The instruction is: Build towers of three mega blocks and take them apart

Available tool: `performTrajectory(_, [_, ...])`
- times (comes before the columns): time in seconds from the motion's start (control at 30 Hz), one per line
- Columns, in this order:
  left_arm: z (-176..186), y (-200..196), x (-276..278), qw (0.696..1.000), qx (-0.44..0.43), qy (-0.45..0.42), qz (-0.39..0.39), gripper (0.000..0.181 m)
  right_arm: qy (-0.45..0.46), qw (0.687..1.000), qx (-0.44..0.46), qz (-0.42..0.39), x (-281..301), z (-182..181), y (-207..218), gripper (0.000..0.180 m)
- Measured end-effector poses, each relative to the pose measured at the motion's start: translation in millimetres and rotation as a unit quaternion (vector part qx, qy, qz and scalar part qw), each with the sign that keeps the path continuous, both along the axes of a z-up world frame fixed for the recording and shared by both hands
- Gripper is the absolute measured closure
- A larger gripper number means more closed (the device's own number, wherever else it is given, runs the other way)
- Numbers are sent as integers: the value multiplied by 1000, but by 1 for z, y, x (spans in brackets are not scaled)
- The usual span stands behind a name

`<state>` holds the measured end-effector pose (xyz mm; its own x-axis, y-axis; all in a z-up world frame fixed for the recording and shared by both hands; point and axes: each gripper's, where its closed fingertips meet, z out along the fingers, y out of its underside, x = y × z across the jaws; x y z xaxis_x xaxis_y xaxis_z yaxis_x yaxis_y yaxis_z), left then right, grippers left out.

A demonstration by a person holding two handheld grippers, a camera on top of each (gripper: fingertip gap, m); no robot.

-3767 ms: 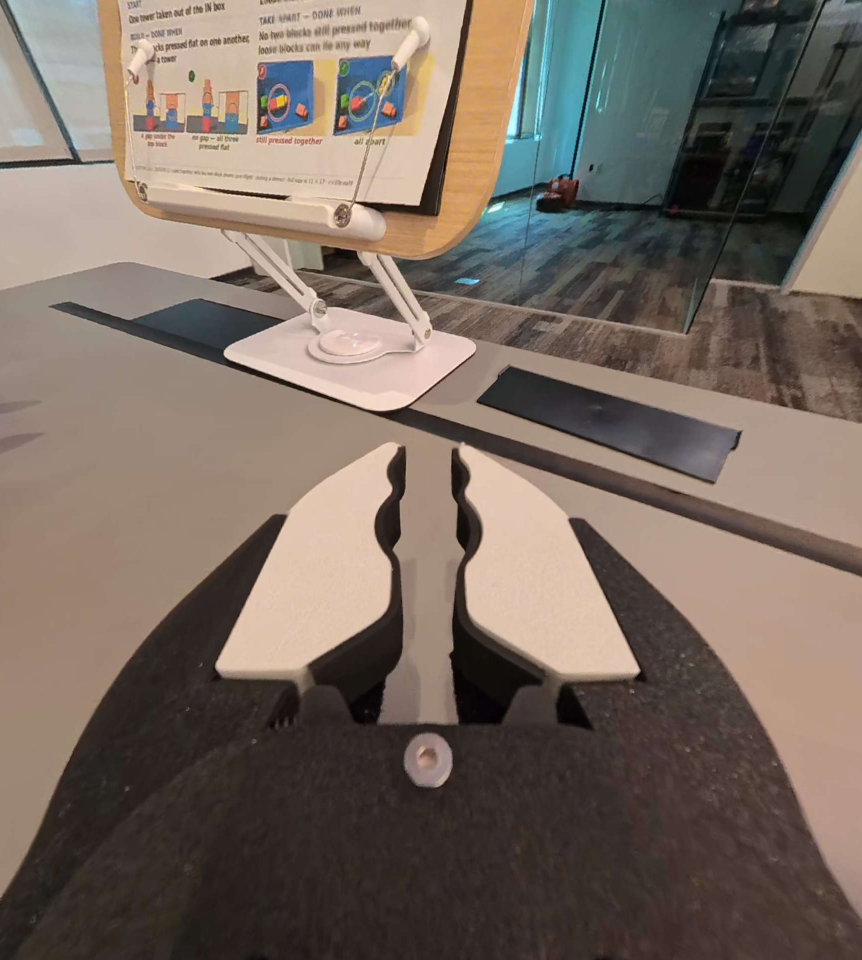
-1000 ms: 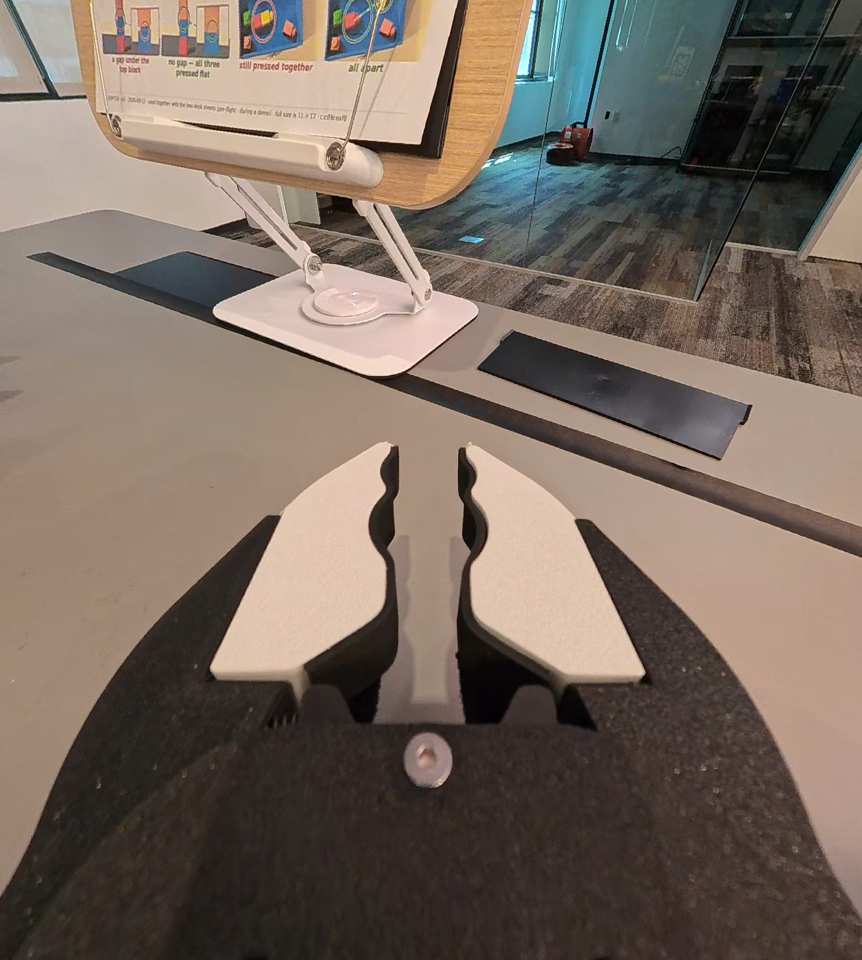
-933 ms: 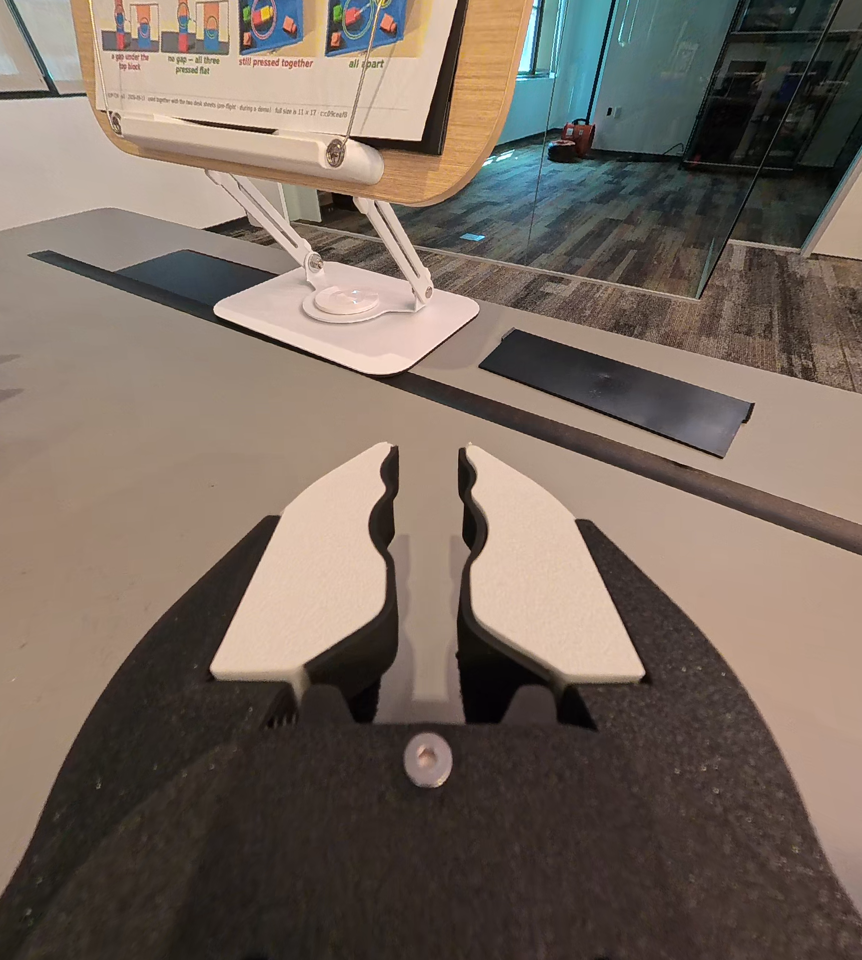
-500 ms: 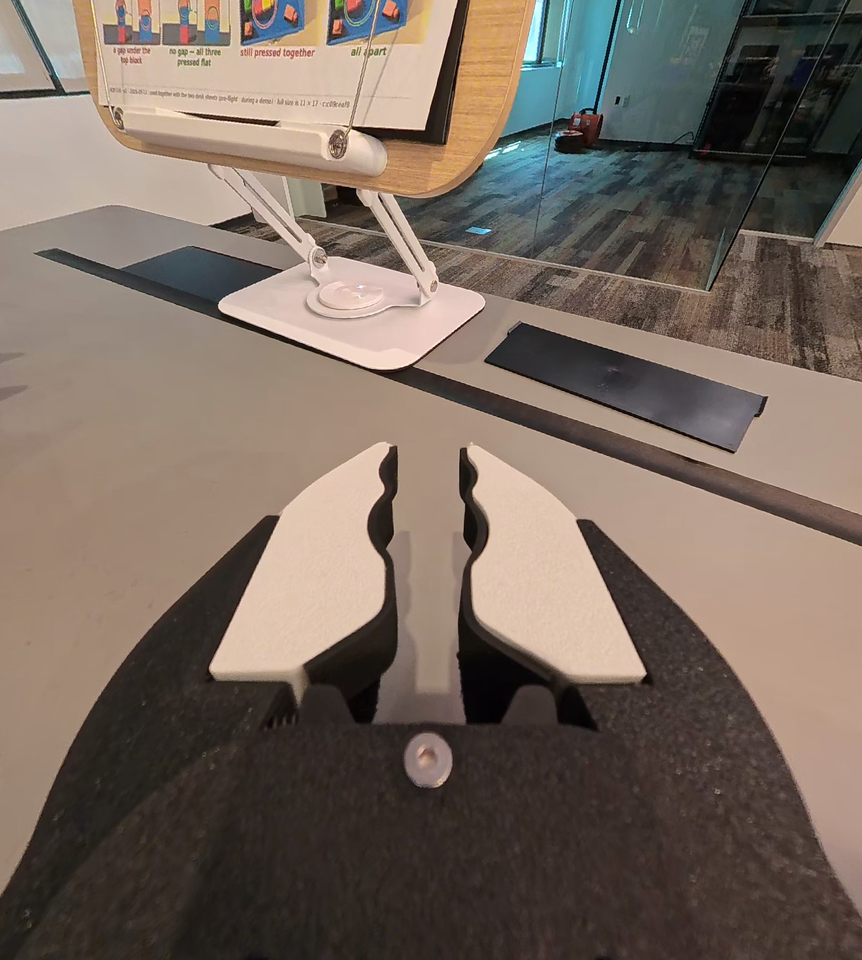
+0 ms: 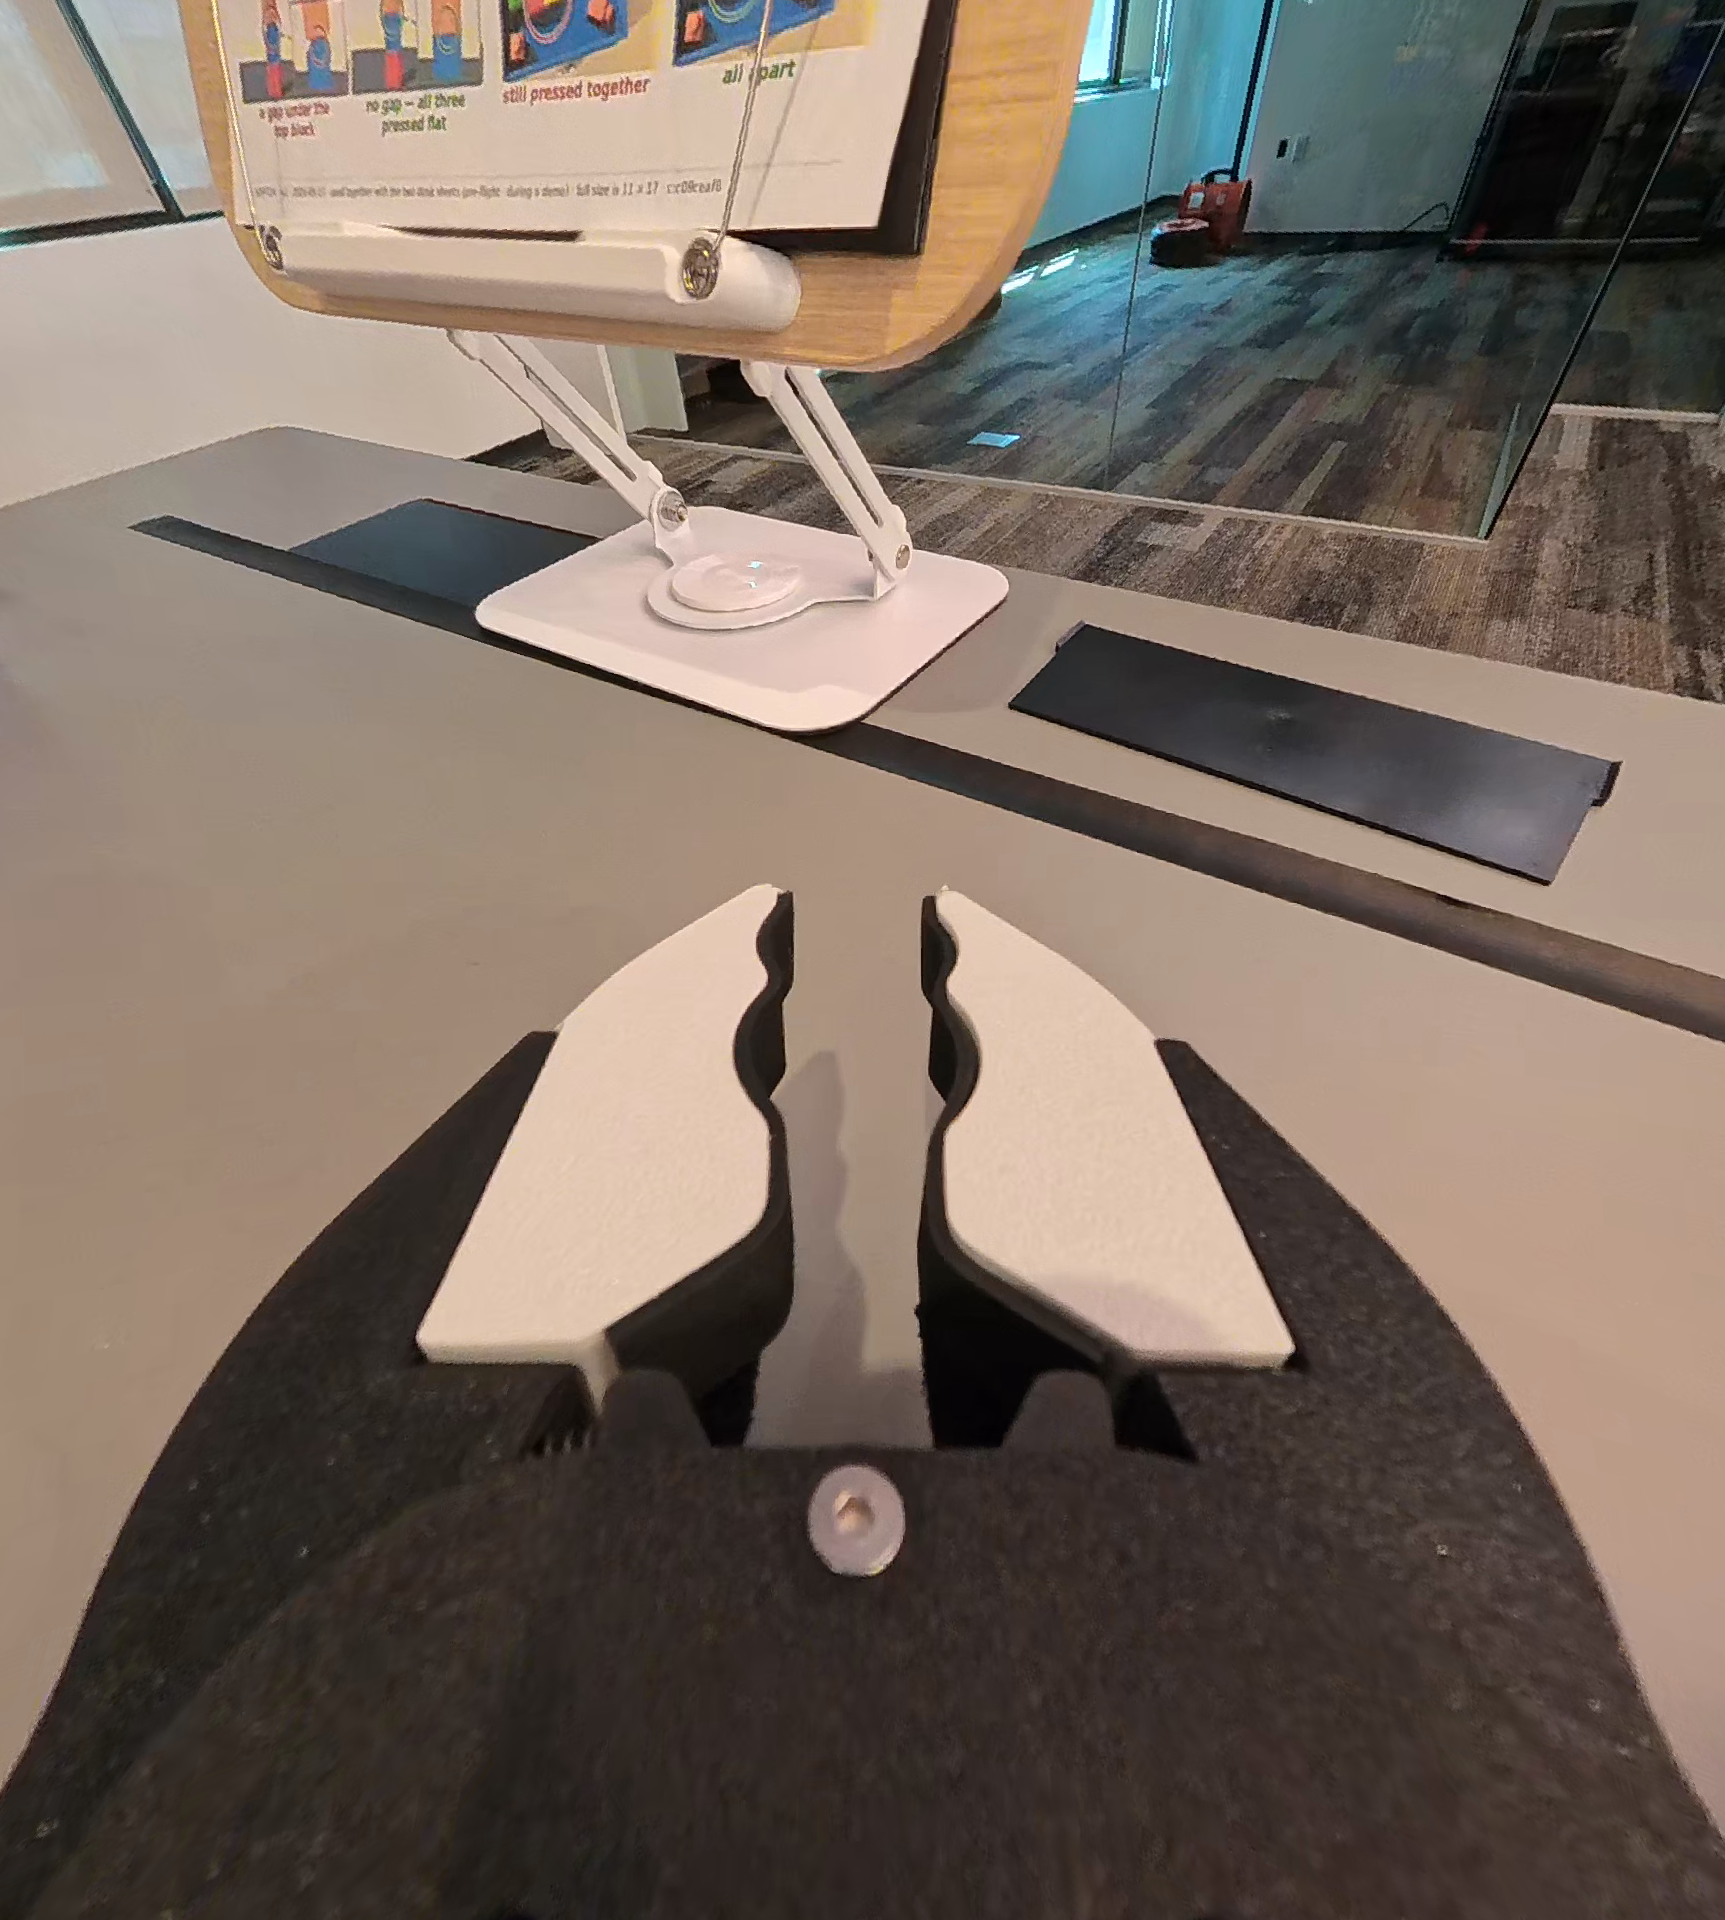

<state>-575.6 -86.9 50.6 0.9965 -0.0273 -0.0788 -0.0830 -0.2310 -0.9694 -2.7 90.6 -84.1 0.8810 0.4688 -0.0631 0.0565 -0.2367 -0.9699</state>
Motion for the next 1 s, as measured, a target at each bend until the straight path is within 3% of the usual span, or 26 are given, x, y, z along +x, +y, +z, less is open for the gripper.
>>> performTrajectory(0.13, [-41,-11,-44,998,-51,-25,32,133,5,1000,-2,-2,2,0,1,157])
performTrajectory(0.27, [-69,3,-41,997,-56,-61,3,128,17,1000,-2,0,1,1,-2,157])
performTrajectory(0.37, [-89,12,-46,995,-94,-37,9,121,16,1000,-4,5,-2,1,-5,157])
performTrajectory(1.0, [-140,50,-62,981,-191,-12,37,125,26,999,-18,12,-1,-1,-3,157])
